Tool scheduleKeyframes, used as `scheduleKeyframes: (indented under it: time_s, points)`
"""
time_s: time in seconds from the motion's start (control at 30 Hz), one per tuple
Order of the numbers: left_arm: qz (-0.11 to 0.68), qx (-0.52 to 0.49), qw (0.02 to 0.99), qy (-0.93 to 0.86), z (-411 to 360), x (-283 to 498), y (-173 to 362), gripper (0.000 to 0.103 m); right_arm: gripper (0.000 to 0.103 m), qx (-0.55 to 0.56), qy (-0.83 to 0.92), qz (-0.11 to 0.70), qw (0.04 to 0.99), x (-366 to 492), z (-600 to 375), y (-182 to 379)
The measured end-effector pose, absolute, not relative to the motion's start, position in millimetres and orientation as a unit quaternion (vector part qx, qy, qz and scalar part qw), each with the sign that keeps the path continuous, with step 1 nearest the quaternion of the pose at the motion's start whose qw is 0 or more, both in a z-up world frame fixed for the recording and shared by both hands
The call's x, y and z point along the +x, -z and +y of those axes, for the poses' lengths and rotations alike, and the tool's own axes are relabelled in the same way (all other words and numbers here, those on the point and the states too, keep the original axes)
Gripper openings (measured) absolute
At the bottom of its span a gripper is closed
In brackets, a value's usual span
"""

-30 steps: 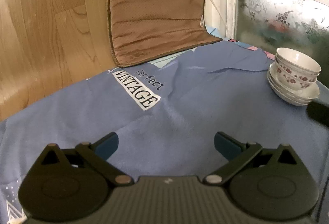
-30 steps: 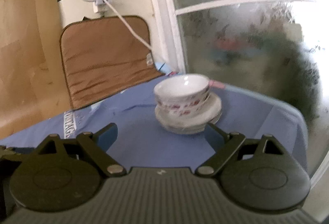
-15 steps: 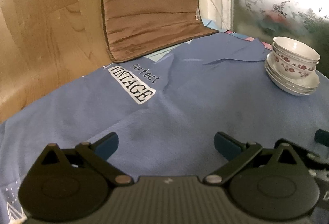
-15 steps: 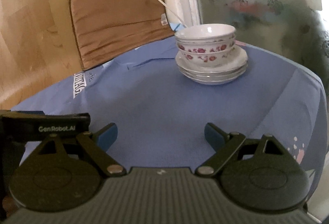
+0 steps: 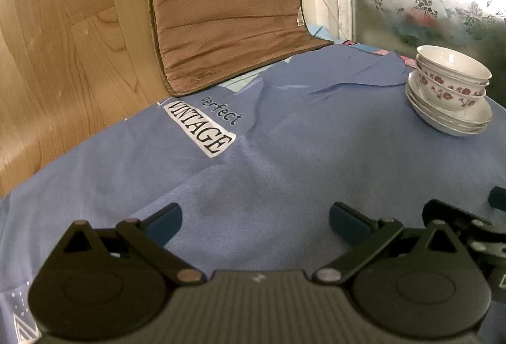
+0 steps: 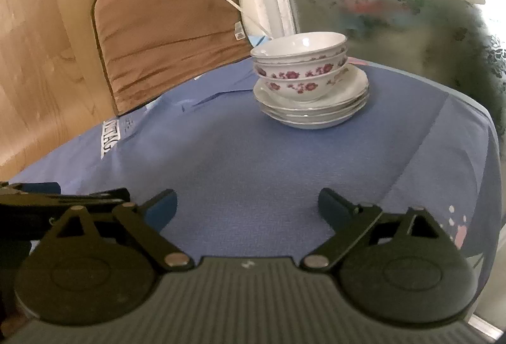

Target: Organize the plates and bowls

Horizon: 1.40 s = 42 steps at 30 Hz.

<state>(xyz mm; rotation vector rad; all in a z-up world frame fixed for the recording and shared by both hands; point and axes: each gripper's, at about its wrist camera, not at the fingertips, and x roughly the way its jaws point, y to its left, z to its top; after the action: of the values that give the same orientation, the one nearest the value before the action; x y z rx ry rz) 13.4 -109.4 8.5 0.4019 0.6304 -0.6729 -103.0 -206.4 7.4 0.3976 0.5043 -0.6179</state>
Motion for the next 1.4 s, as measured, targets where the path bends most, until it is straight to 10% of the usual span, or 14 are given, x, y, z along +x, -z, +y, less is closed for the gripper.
scheduleKeyframes:
  time_s: [1.4]
  points:
    - [0.333, 0.137, 0.873, 0.330, -100.7, 24.9, -0.8, 0.103, 0.103, 0.163, 0.301, 0.276, 0.898, -91.8, -200.8, -7.1]
